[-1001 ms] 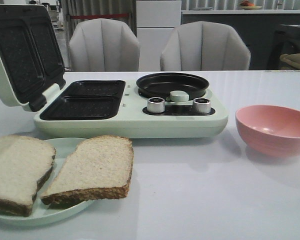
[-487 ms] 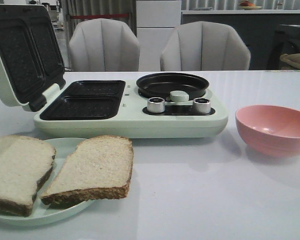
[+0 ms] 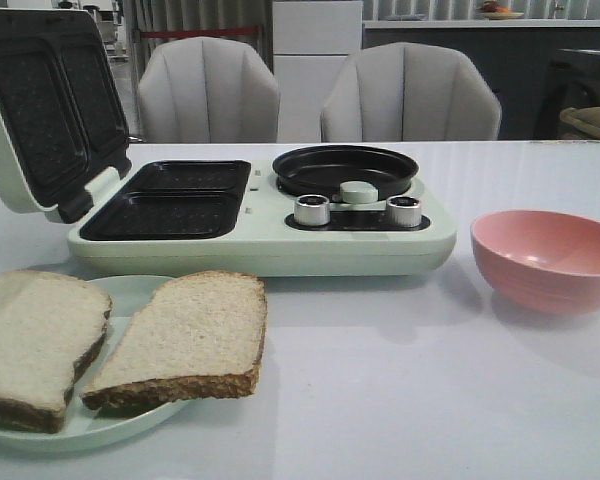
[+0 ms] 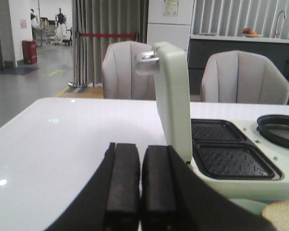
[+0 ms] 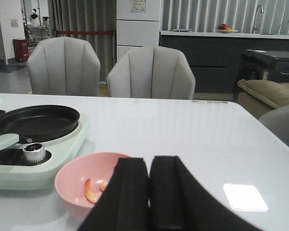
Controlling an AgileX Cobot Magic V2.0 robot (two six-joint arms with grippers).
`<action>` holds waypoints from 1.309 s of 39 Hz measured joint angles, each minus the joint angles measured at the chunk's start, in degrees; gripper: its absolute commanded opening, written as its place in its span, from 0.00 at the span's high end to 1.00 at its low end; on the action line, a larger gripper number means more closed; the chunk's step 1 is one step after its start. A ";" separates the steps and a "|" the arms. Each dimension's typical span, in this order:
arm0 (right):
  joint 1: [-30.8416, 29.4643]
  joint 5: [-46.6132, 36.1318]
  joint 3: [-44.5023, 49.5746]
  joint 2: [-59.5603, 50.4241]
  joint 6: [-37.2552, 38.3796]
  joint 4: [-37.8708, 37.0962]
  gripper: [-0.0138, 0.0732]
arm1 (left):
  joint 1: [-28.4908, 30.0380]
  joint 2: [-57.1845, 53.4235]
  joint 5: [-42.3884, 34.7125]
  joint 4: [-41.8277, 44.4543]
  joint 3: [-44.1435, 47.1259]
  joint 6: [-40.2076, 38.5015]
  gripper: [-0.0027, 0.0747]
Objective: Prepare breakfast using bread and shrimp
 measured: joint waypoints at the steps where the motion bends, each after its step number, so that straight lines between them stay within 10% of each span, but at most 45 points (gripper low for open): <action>1: 0.00 0.00 0.00 0.00 0.00 0.00 0.67 | 0.00 0.00 -1.32 0.00 0.00 0.00 0.82; 10: 0.00 0.00 0.00 0.00 0.00 0.00 0.67 | 0.00 0.00 -17.07 -1.05 -1.08 0.00 0.82; 24: 0.00 0.00 0.00 0.00 0.00 0.00 0.67 | 0.00 8.22 20.62 -2.96 -24.26 0.00 0.82; 35: 0.00 0.00 0.00 0.00 0.00 0.00 0.67 | 0.00 9.45 23.40 -3.18 -24.96 0.00 0.80; 46: 0.00 0.00 0.00 0.00 0.00 0.00 0.67 | 0.00 10.07 23.76 -1.14 -24.76 0.00 0.28; 51: 0.00 0.00 0.00 0.00 0.00 0.00 0.67 | 0.00 11.38 24.17 0.41 -24.72 0.00 0.22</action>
